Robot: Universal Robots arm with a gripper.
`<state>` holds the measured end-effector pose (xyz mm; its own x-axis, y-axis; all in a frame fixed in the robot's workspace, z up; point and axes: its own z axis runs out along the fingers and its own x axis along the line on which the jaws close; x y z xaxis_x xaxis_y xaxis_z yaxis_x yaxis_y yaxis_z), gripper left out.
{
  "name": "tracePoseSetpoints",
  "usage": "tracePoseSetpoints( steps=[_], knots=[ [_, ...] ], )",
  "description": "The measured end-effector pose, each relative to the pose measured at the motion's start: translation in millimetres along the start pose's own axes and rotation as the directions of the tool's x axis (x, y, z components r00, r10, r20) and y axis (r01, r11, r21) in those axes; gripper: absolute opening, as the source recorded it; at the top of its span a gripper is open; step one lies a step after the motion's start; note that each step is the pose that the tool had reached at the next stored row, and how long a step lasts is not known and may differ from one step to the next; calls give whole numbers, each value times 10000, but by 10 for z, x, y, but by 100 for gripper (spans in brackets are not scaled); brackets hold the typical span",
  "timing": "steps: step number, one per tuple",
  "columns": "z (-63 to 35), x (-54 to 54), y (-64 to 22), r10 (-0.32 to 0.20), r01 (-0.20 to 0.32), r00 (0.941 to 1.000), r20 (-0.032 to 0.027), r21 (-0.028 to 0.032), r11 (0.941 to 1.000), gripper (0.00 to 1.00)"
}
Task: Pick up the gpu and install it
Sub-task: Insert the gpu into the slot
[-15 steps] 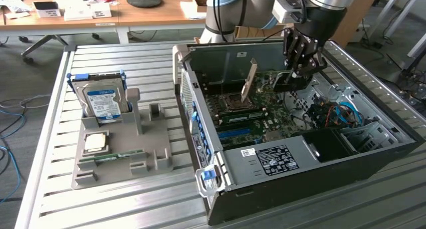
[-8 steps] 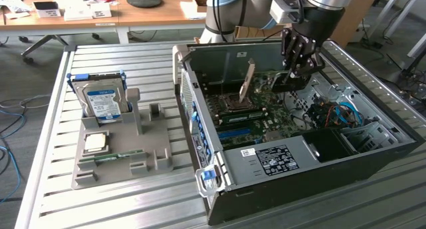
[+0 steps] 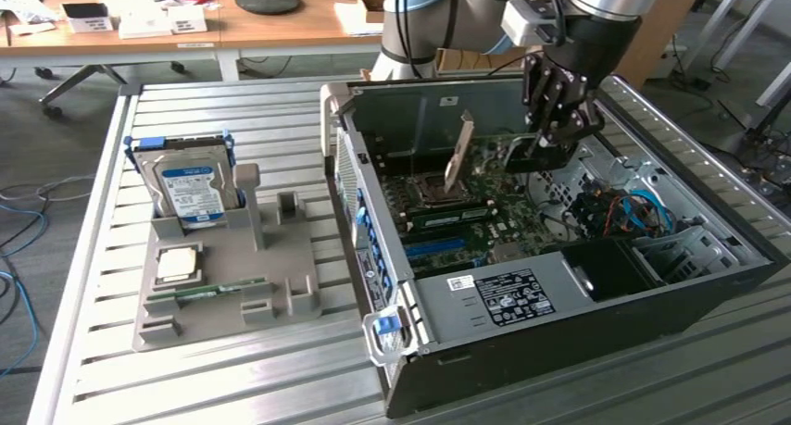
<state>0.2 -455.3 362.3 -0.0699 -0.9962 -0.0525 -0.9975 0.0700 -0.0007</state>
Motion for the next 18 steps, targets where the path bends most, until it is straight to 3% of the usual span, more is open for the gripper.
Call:
tracePoseSetpoints(
  steps=[18],
  knots=[
    [95,12,22,-2,2,10000,-4,5,10000,27]
  ],
)
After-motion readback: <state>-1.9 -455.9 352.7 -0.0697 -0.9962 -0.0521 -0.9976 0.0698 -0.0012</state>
